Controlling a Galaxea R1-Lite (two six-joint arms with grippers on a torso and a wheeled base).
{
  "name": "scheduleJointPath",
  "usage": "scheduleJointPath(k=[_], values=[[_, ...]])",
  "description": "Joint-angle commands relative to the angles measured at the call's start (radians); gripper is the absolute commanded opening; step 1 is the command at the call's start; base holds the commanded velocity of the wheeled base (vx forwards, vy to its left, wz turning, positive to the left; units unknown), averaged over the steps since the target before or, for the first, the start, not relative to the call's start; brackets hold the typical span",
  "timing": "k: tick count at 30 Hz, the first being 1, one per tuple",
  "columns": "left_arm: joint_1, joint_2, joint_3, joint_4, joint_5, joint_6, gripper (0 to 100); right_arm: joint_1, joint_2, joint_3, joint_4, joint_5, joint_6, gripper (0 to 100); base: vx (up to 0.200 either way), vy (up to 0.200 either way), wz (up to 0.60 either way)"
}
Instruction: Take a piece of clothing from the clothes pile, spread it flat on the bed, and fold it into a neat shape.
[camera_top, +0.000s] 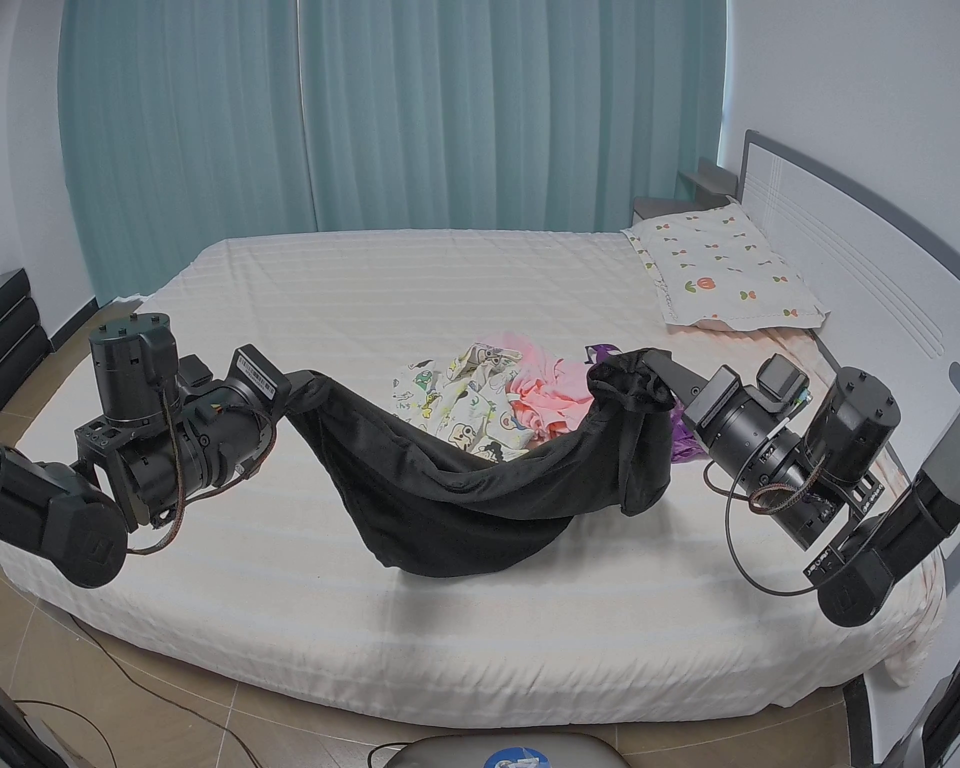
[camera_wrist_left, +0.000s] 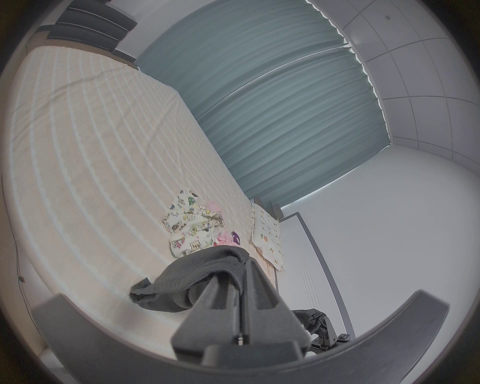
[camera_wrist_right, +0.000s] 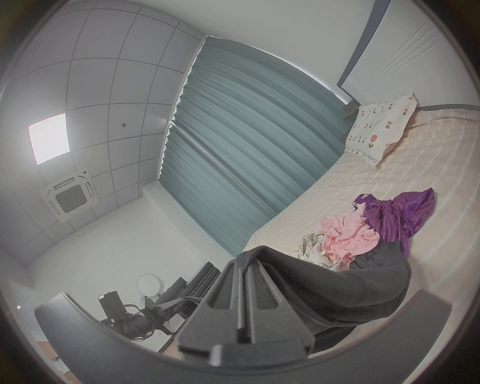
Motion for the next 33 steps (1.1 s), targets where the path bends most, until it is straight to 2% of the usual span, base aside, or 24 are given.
scheduleJointPath(k=[1,5,9,14,21,22,26,33], values=[[0.001,-0.007,0.001,-0.001,0.003,0.002,0,0.002,0.001,-0.028,0.022,-0.024,-0.003,0,0.000,0.200,0.00],[0.008,-0.007,0.001,-0.001,0.003,0.004,0,0.010,0.001,-0.098,0.117,-0.133,-0.006,0,0.000,0.200,0.00],[0.015,-0.007,-0.002,-0.001,0.003,0.004,0,0.024,-0.001,-0.117,0.157,-0.174,-0.011,0,0.000,0.200,0.00],[0.027,-0.009,-0.007,-0.001,0.006,0.004,0,0.038,0.010,-0.156,0.160,-0.262,-0.068,0,0.000,0.200,0.00],[0.033,-0.009,0.002,-0.050,0.007,0.002,0,0.044,0.013,-0.161,0.160,-0.283,-0.074,0,0.000,0.200,0.00],[0.038,-0.004,0.004,-0.093,0.013,0.002,0,0.044,0.013,-0.173,0.162,-0.289,-0.074,0,0.000,0.200,0.00],[0.050,-0.001,0.001,-0.104,0.038,0.002,0,0.044,0.011,-0.187,0.162,-0.325,-0.080,0,0.000,0.200,0.00],[0.058,-0.003,-0.002,-0.105,0.038,-0.001,0,0.044,0.002,-0.187,0.148,-0.320,-0.080,0,0.000,0.200,0.00]])
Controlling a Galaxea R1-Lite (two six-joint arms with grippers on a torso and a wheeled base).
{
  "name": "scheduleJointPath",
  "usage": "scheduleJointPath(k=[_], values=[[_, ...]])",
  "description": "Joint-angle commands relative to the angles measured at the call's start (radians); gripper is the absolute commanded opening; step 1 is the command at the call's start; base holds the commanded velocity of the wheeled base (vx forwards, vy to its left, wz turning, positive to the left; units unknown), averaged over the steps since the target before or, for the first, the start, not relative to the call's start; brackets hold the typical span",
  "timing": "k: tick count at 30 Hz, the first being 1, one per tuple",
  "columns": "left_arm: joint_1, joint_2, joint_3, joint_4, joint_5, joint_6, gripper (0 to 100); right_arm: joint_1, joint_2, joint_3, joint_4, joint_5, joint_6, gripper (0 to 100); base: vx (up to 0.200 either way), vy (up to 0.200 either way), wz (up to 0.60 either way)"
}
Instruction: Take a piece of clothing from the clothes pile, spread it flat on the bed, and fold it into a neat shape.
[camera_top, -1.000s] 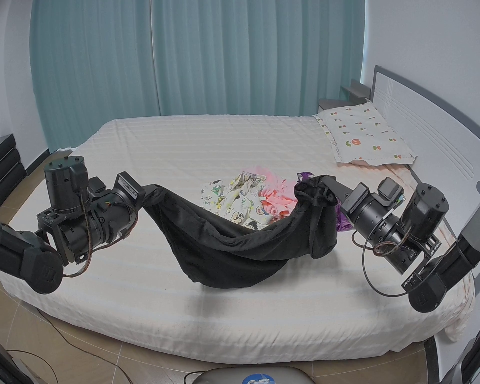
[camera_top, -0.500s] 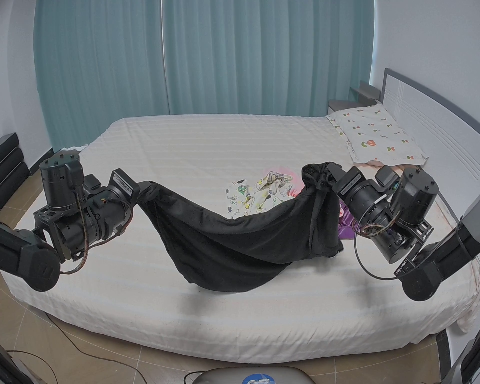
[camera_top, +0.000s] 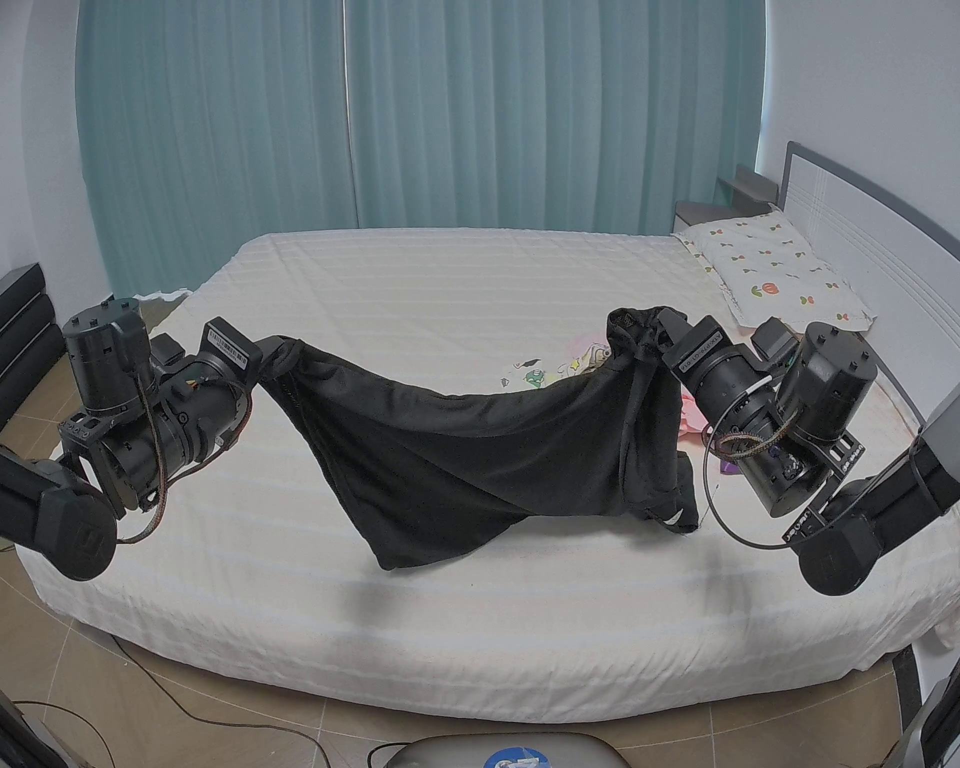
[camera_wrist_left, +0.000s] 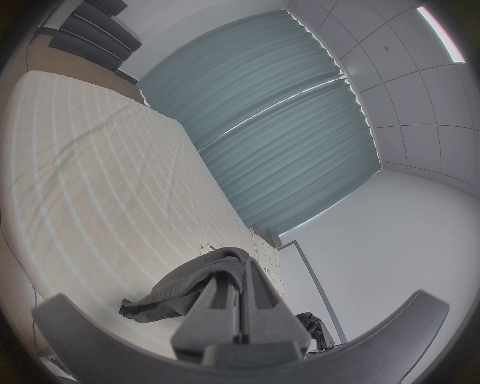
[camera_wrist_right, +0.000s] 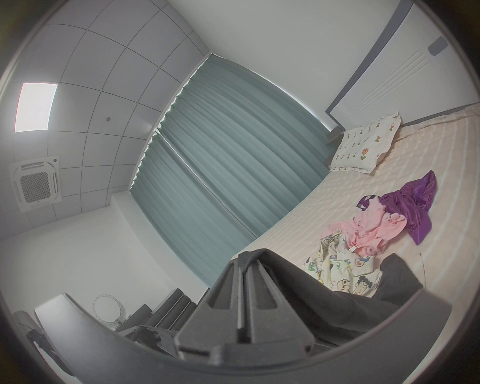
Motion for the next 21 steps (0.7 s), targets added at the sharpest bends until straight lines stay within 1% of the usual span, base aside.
scheduleJointPath(k=[1,5,21], values=[[0.006,0.004,-0.002,0.000,0.001,-0.001,0,0.000,-0.006,-0.001,-0.002,0.002,0.001,0,0.000,0.200,0.00],[0.017,0.002,-0.005,0.000,-0.001,-0.001,0,0.000,-0.008,0.000,-0.002,0.009,0.001,0,0.000,0.200,0.00],[0.018,0.001,0.001,0.000,-0.001,0.004,0,0.002,-0.005,0.008,-0.002,0.016,0.007,0,0.000,0.200,0.00]])
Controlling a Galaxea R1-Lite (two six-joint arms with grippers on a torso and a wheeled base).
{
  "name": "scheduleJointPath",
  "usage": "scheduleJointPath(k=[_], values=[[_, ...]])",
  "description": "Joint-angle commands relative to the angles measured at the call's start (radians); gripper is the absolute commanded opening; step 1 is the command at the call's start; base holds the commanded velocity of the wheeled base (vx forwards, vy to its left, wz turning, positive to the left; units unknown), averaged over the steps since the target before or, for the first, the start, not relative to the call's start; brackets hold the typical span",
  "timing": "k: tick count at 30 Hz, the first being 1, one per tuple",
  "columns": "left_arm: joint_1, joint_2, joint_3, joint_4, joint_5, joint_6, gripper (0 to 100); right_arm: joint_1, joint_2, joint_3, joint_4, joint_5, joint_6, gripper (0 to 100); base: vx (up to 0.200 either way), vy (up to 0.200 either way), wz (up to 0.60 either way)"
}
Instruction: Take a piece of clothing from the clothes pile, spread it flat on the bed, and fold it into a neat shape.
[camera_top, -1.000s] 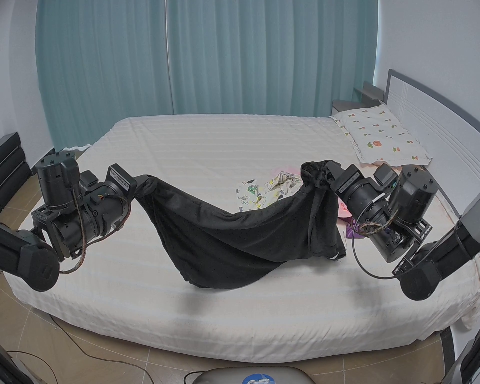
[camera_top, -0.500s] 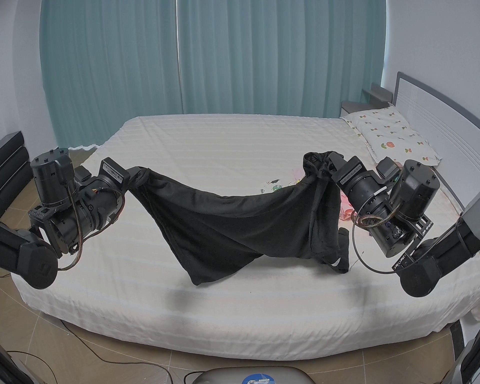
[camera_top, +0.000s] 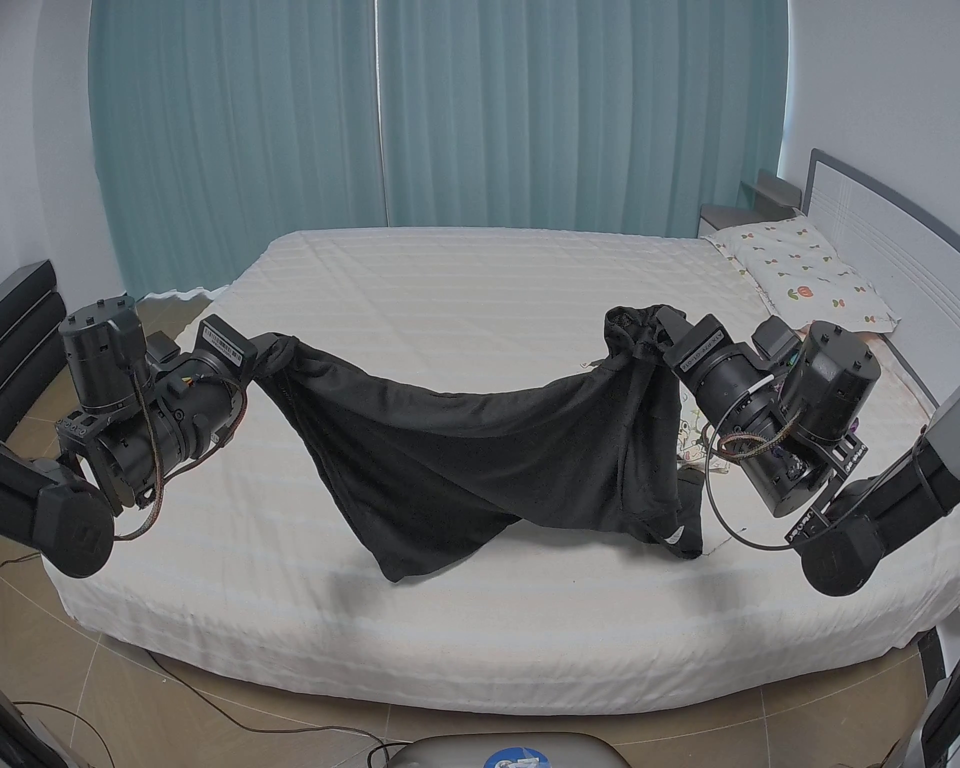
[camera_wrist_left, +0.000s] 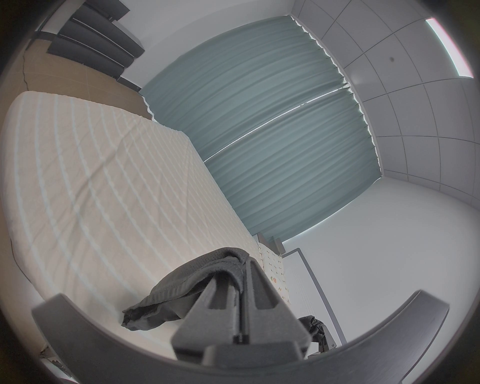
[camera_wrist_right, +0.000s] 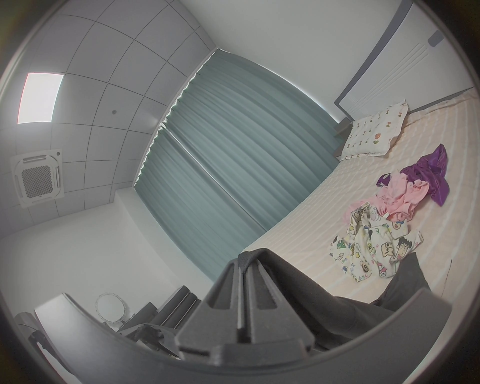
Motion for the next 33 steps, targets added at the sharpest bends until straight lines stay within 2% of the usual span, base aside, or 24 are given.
scheduleJointPath(k=[1,9,18,21,29,33], values=[[0.000,0.002,0.001,-0.001,0.000,0.000,0,-0.001,0.004,0.001,0.000,0.001,0.000,0,0.000,0.200,0.00],[0.000,0.005,0.004,0.000,-0.003,0.000,0,-0.001,0.006,0.008,0.000,0.017,0.002,0,0.000,0.200,0.00],[0.000,0.004,0.016,0.010,-0.003,0.000,0,-0.011,0.006,0.015,0.015,0.043,-0.003,0,0.000,0.000,0.00],[-0.003,-0.004,0.021,0.013,-0.003,0.000,0,-0.015,-0.007,0.067,0.012,0.047,-0.003,0,0.000,0.000,0.00],[-0.016,-0.062,0.085,0.033,-0.008,0.002,0,-0.005,-0.108,0.225,-0.025,0.049,0.003,0,-0.200,0.000,0.00],[-0.031,-0.141,0.111,0.053,-0.008,0.005,0,0.024,-0.215,0.292,-0.020,0.047,0.003,0,-0.200,0.000,0.00]])
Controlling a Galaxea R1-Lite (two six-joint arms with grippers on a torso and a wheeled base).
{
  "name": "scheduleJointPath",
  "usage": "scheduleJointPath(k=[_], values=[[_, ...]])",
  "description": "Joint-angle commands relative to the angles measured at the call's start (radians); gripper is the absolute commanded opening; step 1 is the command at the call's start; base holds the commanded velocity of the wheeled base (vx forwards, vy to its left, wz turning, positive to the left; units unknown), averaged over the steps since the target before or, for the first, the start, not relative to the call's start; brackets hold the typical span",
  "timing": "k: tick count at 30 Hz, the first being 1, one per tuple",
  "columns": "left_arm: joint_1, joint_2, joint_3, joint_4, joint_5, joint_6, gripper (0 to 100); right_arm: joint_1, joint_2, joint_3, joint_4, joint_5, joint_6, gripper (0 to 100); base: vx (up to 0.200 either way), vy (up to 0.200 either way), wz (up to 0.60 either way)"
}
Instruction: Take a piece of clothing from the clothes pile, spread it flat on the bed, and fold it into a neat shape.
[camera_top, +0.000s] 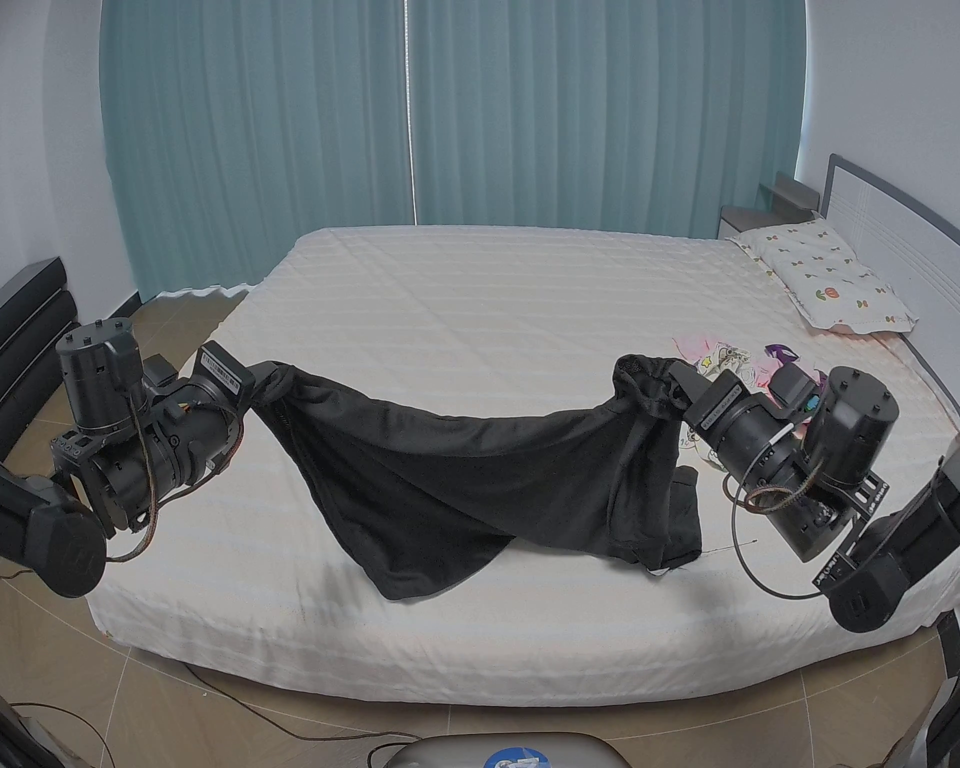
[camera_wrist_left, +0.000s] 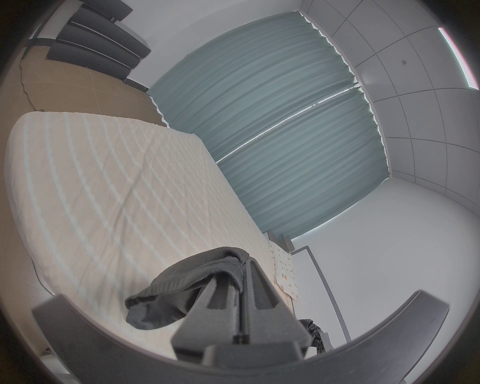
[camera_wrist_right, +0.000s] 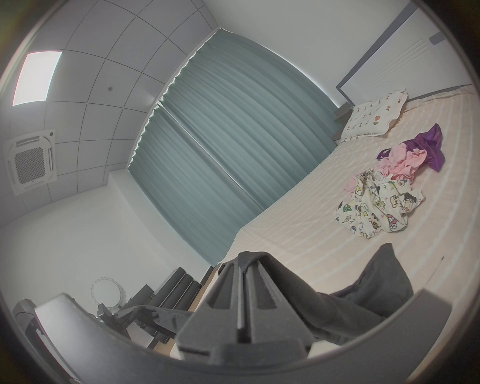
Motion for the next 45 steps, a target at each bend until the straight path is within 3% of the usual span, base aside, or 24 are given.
scheduleJointPath(k=[1,5,10,15,18,19,23,29,39,45], values=[[-0.017,-0.103,0.034,0.027,-0.002,0.002,0,0.033,-0.147,0.081,0.000,-0.001,0.001,0,-0.200,0.000,0.00],[-0.028,-0.148,0.030,0.064,-0.002,0.002,0,0.067,-0.227,0.087,0.011,-0.008,-0.002,0,-0.100,0.000,0.00],[-0.031,-0.220,0.002,0.076,-0.001,0.005,0,0.111,-0.394,0.038,0.139,-0.018,-0.009,0,0.000,0.000,0.00],[-0.031,-0.242,-0.118,0.189,0.002,0.005,0,0.091,-0.531,-0.197,0.391,-0.008,-0.006,0,0.000,0.000,0.00],[-0.031,-0.237,-0.154,0.220,0.009,0.005,0,0.054,-0.529,-0.283,0.452,-0.001,-0.003,0,0.000,0.000,0.00],[-0.031,-0.222,-0.187,0.232,0.009,0.003,0,-0.005,-0.508,-0.399,0.515,0.021,0.000,0,0.000,0.000,0.00],[-0.028,-0.169,-0.231,0.235,0.012,0.003,0,-0.085,-0.402,-0.567,0.593,0.073,0.003,0,0.000,0.000,0.00],[-0.019,-0.062,-0.277,0.255,0.012,0.000,0,-0.174,-0.141,-0.775,0.646,0.074,0.006,0,0.000,0.000,0.00],[0.015,0.122,-0.369,0.255,0.010,-0.002,0,-0.216,0.120,-0.798,0.584,0.062,0.006,0,0.000,0.000,0.00],[0.015,0.216,-0.426,0.255,0.009,-0.002,0,-0.225,0.190,-0.794,0.546,0.062,0.006,0,0.200,0.000,0.00]])
